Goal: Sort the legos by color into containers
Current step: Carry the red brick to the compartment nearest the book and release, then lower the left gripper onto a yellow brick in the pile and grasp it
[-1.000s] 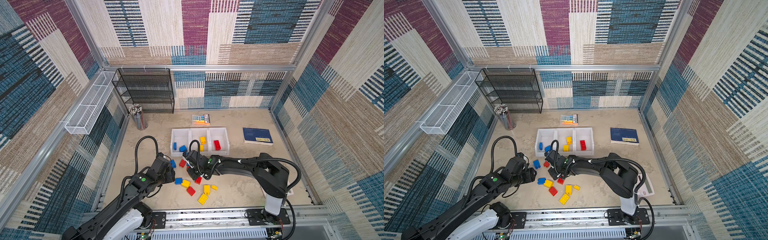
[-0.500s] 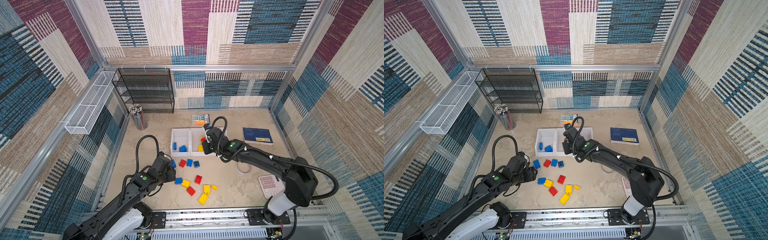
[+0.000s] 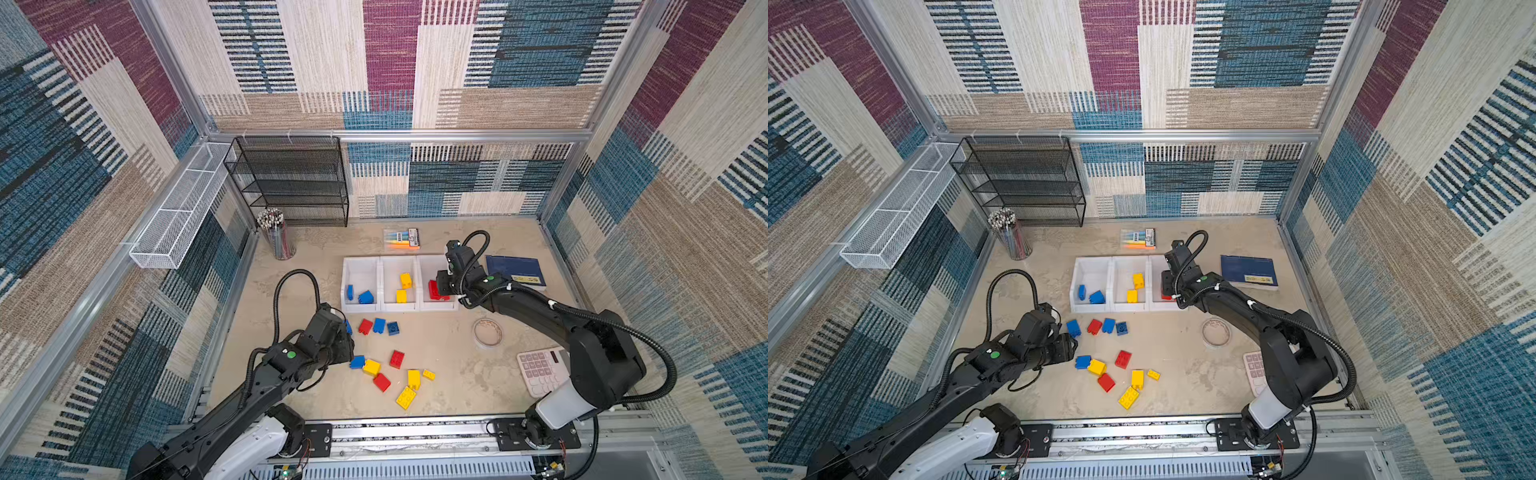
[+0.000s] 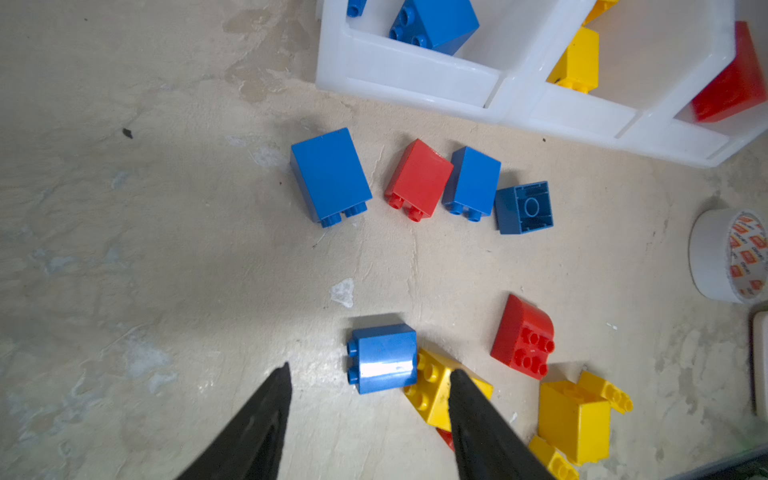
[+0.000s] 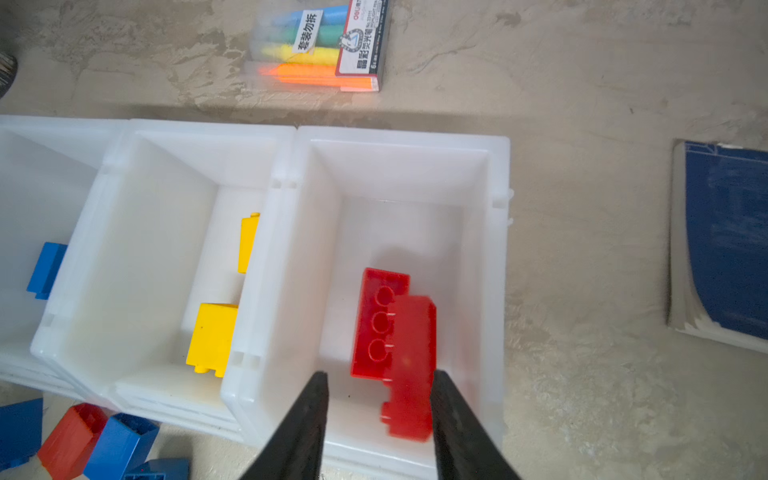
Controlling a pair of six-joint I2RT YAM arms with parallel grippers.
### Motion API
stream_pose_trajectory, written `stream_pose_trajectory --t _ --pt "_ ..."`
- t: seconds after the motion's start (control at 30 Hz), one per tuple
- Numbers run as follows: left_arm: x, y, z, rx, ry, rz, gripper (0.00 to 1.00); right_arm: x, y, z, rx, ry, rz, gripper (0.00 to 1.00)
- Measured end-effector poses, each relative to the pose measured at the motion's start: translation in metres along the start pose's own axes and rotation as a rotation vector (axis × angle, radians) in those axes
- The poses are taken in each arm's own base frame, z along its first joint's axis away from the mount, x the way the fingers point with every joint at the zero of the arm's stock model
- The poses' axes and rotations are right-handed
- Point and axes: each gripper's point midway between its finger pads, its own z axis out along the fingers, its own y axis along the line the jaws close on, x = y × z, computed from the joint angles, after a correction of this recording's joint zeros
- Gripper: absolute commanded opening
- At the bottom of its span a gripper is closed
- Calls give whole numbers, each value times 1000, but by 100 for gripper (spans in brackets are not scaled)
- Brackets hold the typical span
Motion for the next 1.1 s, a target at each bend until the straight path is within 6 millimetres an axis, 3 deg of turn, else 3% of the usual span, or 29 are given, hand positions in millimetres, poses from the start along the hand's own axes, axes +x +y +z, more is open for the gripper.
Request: stream_pose_trajectory --t 0.6,0.9,1.1 --pt "3 -2 2 5 21 1 63 -4 1 -17 -29 -30 26 53" --pt "8 -22 6 47 84 68 63 8 -3 -27 -42 -19 33 53" --pt "25 -39 17 50 151 179 63 17 -8 -37 -42 -22 45 53"
